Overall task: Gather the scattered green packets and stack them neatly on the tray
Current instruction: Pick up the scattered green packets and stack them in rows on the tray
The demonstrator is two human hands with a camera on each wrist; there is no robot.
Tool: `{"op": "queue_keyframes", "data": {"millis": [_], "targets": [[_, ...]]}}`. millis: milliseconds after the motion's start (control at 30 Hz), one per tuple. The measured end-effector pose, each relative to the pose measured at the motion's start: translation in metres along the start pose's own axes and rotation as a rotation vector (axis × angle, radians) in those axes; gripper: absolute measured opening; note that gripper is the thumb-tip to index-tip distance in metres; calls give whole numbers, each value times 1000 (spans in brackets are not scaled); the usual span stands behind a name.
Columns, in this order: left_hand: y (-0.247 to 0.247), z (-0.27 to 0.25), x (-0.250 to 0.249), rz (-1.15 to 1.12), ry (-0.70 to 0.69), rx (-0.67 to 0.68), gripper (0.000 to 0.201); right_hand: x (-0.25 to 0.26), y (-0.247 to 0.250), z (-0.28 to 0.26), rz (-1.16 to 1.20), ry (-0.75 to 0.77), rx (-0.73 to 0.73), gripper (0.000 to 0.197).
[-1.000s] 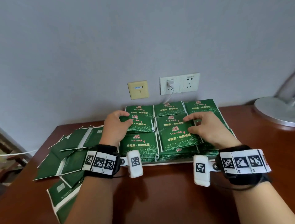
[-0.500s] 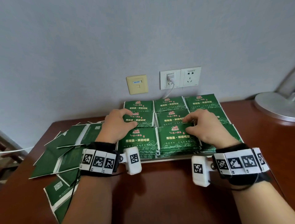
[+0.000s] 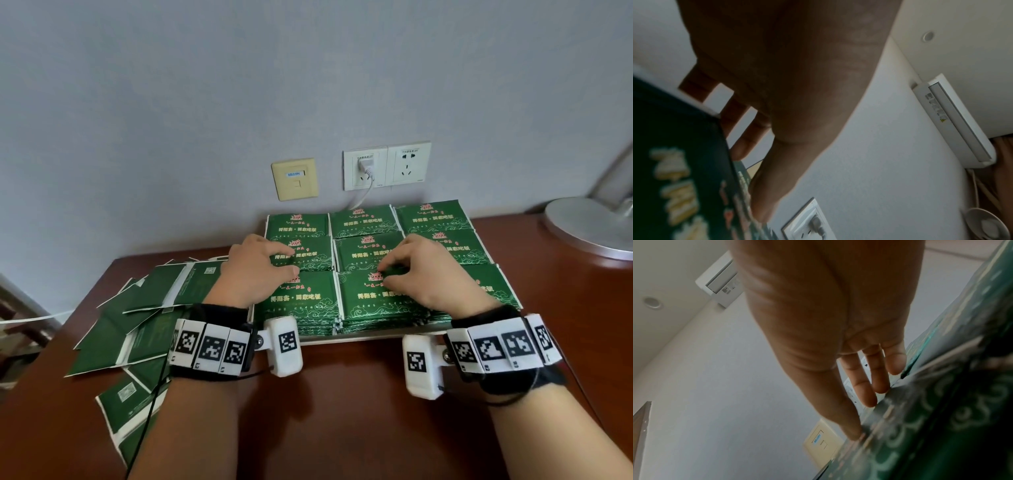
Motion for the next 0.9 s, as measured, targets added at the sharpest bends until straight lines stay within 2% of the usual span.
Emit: {"op": "queue_keyframes", "data": {"millis": [233,400,600,733,900], "targets": [[25,-32,8,-131,-48,-177,21,23,1,-8,126,77,-173,15],[49,-73,43,-165,28,-219,18,64,-13,-28,247,165,-225,19],[76,-121,101,-155,167,-212,22,132,-52,-51,287,287,-81,26],[83,-143,137,-148,240,-194,24,173,-84,-60,273,335,61,23],[79,-155,170,-133,288,-149,29,204,-131,-59,193,313,205,15]]}}
Point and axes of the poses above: each hand's wrist, its own z-axis towards the middle knuckle, its own y-axis out of the back of the hand, x = y × z, the point moved 4 cm from there along z, towards the middle knuckle, and after that the axes turned 6 degrees about -z, right-handed, at the moved point
